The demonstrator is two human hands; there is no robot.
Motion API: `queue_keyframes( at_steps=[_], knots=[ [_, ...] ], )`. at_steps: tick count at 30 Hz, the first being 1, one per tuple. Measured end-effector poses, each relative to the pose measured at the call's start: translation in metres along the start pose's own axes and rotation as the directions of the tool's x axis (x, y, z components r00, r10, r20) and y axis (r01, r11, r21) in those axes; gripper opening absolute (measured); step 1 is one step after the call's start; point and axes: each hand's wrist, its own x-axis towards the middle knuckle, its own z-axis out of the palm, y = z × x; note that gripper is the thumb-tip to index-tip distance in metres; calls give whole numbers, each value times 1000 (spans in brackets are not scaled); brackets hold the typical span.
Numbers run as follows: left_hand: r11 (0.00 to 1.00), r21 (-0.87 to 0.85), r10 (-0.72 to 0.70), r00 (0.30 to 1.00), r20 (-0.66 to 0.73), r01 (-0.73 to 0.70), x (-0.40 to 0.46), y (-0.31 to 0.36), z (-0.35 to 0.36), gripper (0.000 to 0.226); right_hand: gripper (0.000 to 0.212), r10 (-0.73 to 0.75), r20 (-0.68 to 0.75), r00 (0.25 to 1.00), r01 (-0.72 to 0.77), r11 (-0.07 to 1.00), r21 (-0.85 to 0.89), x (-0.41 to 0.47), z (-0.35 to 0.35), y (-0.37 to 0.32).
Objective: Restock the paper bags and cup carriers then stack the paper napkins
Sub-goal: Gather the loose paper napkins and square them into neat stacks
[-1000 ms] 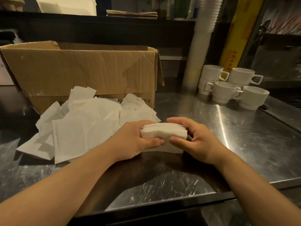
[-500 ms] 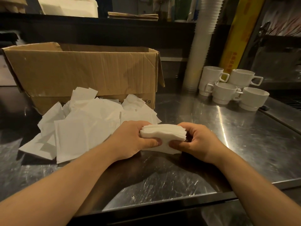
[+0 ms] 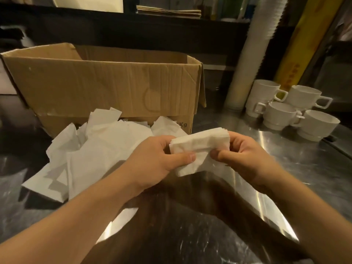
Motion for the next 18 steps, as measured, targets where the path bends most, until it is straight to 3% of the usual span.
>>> queue_keyframes(
  at_steps=[4, 7, 11, 14, 18],
  knots=[
    [982, -170, -86, 996, -25, 80, 9, 19, -26, 30, 22, 12, -137, 991, 8, 990, 144, 29, 22, -27],
    [947, -312, -115, 988, -98, 79, 17, 37, -45, 48, 43, 74, -249, 966, 24, 930, 366, 53, 41, -56],
    [885, -464, -116, 977, -176, 21, 32, 70, -74, 54, 48, 175, -228, 958, -13, 818, 575, 81, 62, -105],
    [861, -508, -119, 972, -205, -2, 42, 94, -93, 61, 37, 200, -213, 956, -30, 792, 610, 100, 69, -137],
    [834, -551, -156, 972, -178, 33, 55, 126, -124, 65, 37, 211, -264, 941, -34, 837, 547, 129, 71, -183]
  ],
)
